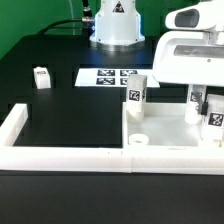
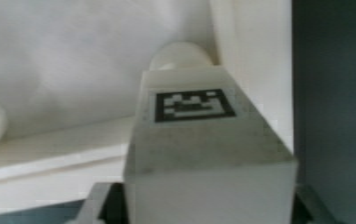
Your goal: Assemble square table
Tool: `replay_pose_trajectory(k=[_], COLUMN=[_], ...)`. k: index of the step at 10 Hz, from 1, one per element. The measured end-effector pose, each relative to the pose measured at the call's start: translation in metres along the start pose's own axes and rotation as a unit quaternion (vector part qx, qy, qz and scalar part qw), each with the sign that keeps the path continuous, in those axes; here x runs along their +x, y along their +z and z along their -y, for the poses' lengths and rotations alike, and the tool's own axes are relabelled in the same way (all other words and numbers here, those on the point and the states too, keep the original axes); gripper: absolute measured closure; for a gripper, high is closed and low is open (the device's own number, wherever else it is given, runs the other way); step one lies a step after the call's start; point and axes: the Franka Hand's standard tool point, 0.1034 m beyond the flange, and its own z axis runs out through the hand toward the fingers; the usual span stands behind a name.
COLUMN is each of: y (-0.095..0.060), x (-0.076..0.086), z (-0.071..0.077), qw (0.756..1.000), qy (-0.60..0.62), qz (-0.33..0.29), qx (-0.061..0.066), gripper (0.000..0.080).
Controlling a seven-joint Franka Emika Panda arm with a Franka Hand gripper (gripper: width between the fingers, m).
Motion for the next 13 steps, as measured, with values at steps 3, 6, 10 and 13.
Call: replay_pose_trajectory(k=[3, 6, 10, 13], y=[0.005, 0.005, 0.006, 0.004], x=[0.006, 0.004, -0.001, -0.008], z=[-0.011, -0.022, -0.021, -0.017], qw=[0.964, 0.897, 0.794, 0.716], qy=[0.266, 0.437, 0.605, 0.695], qz=[0.016, 0.060, 0.068, 0.060], qx=[0.010, 0.025, 0.009, 0.015], gripper=[0.0511, 0.0511, 0.0509, 0.0509])
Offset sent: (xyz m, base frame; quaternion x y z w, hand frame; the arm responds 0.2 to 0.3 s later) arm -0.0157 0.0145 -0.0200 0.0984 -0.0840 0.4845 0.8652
